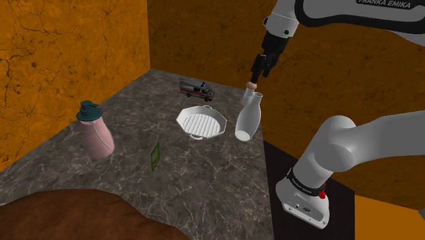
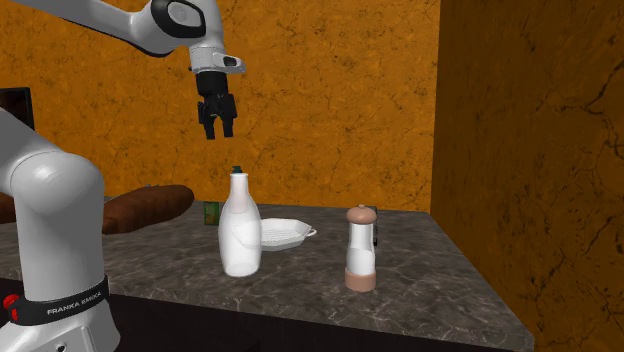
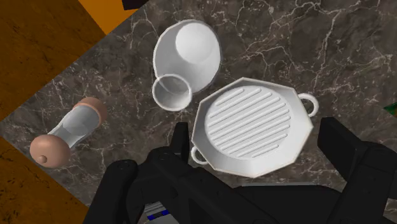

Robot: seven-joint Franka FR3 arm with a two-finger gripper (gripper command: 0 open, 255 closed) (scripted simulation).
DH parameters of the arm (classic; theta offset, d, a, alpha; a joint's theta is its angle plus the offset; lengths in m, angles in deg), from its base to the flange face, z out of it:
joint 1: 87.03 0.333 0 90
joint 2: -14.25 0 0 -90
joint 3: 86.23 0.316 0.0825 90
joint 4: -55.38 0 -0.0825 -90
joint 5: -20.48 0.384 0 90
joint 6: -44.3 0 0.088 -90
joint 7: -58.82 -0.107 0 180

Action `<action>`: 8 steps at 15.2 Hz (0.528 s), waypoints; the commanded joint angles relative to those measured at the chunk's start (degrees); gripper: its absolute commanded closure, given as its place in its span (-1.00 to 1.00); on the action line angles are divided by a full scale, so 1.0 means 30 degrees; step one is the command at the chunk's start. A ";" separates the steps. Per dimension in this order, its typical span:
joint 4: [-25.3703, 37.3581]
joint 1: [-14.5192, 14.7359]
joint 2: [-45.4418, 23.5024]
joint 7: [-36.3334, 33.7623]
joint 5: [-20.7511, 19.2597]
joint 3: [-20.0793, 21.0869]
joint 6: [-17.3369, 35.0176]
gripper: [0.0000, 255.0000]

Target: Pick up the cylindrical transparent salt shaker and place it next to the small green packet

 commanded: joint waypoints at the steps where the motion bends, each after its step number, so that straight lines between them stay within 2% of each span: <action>1: 0.0000 0.0000 0.0000 0.0000 0.0000 0.0000 0.0000 -1.00; 8: 0.0749 -0.0930 -0.2793 0.2868 -0.0946 -0.3187 0.1790 -1.00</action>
